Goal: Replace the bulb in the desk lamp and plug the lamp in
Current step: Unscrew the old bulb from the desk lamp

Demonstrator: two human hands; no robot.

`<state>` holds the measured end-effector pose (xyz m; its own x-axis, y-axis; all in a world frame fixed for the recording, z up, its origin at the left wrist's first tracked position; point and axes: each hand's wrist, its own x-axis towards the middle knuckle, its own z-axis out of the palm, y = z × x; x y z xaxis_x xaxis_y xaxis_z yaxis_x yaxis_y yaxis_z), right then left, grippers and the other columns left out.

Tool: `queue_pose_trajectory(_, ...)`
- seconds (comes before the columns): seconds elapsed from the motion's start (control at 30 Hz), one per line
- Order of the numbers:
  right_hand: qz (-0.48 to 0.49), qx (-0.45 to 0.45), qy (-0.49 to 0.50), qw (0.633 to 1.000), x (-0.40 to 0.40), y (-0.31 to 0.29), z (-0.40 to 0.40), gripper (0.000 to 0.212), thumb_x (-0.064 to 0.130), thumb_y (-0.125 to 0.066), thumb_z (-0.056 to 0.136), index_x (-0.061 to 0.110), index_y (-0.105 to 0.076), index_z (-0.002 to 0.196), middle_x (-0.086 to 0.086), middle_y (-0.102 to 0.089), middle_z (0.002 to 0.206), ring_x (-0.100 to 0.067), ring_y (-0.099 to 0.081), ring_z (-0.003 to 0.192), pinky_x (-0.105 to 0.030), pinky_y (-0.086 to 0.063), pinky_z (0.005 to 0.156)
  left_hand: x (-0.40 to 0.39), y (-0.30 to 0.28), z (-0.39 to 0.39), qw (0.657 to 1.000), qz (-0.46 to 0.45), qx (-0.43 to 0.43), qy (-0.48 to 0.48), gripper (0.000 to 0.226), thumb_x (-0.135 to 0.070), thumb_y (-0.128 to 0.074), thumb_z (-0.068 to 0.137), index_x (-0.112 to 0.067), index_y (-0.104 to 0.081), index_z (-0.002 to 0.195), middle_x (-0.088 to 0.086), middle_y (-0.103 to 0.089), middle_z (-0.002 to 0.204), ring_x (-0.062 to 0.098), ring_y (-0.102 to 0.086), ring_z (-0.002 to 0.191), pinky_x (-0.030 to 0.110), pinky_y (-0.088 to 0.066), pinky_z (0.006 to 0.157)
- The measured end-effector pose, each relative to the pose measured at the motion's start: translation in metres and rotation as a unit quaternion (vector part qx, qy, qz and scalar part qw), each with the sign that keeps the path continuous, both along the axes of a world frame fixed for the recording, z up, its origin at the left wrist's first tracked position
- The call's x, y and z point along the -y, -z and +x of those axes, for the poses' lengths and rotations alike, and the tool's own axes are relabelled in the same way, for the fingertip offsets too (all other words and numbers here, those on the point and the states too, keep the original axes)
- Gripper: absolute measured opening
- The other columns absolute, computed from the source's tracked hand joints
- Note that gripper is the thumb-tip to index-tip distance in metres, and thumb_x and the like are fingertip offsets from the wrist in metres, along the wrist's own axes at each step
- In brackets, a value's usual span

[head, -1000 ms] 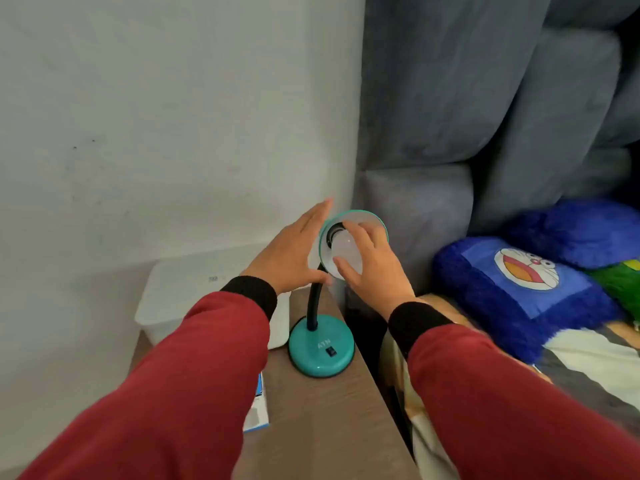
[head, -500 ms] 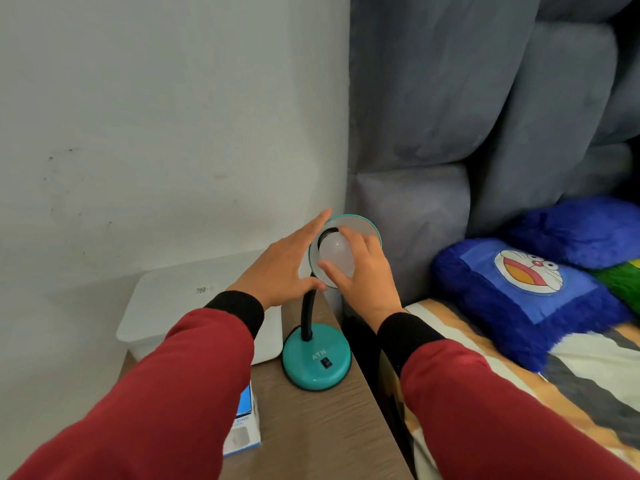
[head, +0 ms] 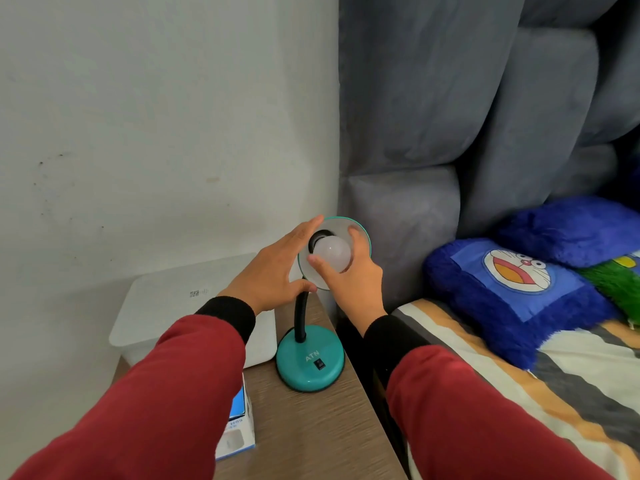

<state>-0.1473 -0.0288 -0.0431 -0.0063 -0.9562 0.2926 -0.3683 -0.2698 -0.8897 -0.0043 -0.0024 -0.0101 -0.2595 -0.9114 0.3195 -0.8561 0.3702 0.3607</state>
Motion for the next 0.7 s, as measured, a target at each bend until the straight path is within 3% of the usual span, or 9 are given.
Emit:
queue_pose_trajectory(0.1,0.013,-0.012,0.002,1.0,0.0012,-0.0011,0.0015,0.07,0.044,-0.069,0.081,0.017,-0.042,0.14,-0.007,-0.056,0.133,-0.02,-0.055,0.12,-0.017,-0.041,0.089,0.0002,0.0004,0.0013,1.0,-0.001,0.0,-0.001,0.106,-0.027,-0.077,0.077,-0.04,0.0,0.149,-0.013,-0.016,0.158,0.011,-0.023,0.145,0.017,-0.015,0.109)
queue_pose_trajectory(0.3,-0.072,-0.078,-0.034,0.994,-0.001,-0.0049,0.005,0.06,0.02,-0.067,0.084,0.016,-0.044,0.14,-0.003,-0.05,0.139,-0.017,-0.044,0.13,-0.025,-0.032,0.11,0.0015,0.0019,0.0022,1.0,-0.003,-0.005,-0.004,0.107,-0.027,-0.077,0.077,-0.04,0.001,0.149,-0.014,-0.015,0.158,0.009,-0.022,0.145,0.016,-0.015,0.109)
queue_pose_trajectory(0.43,0.024,0.0,0.012,1.0,-0.0015,-0.003,0.0069,0.072,0.043,-0.067,0.083,0.013,-0.037,0.142,-0.009,-0.048,0.14,-0.022,-0.048,0.125,-0.027,-0.041,0.099,0.0021,0.0023,0.001,1.0,-0.002,-0.005,-0.005,0.106,-0.027,-0.076,0.077,-0.041,0.0,0.149,-0.014,-0.015,0.158,0.01,-0.022,0.145,0.017,-0.015,0.108)
queue_pose_trajectory(0.5,0.051,-0.01,0.015,0.999,-0.0006,-0.003,0.0075,0.068,0.049,-0.064,0.083,0.012,-0.045,0.136,-0.011,-0.057,0.129,-0.02,-0.056,0.112,-0.022,-0.045,0.085,0.0024,0.003,0.0009,1.0,-0.005,-0.002,-0.004,0.107,-0.027,-0.076,0.077,-0.041,0.0,0.149,-0.014,-0.015,0.158,0.01,-0.022,0.145,0.017,-0.015,0.108)
queue_pose_trajectory(0.53,0.045,-0.028,0.012,0.999,-0.0004,-0.0041,0.0075,0.067,0.048,-0.064,0.084,0.011,-0.046,0.136,-0.011,-0.058,0.128,-0.021,-0.057,0.112,-0.023,-0.046,0.085,0.0026,0.0033,0.0014,1.0,-0.006,-0.002,-0.004,0.107,-0.027,-0.077,0.077,-0.041,0.001,0.149,-0.014,-0.015,0.158,0.01,-0.022,0.145,0.017,-0.016,0.108)
queue_pose_trajectory(0.7,-0.023,-0.104,-0.037,0.994,-0.002,-0.0094,0.0067,0.068,0.022,-0.067,0.085,0.018,-0.036,0.145,-0.009,-0.041,0.141,-0.025,-0.04,0.132,-0.028,-0.033,0.107,0.0015,0.004,0.0043,1.0,-0.007,-0.007,-0.006,0.107,-0.028,-0.077,0.077,-0.04,0.001,0.149,-0.014,-0.015,0.158,0.01,-0.023,0.144,0.018,-0.017,0.11)
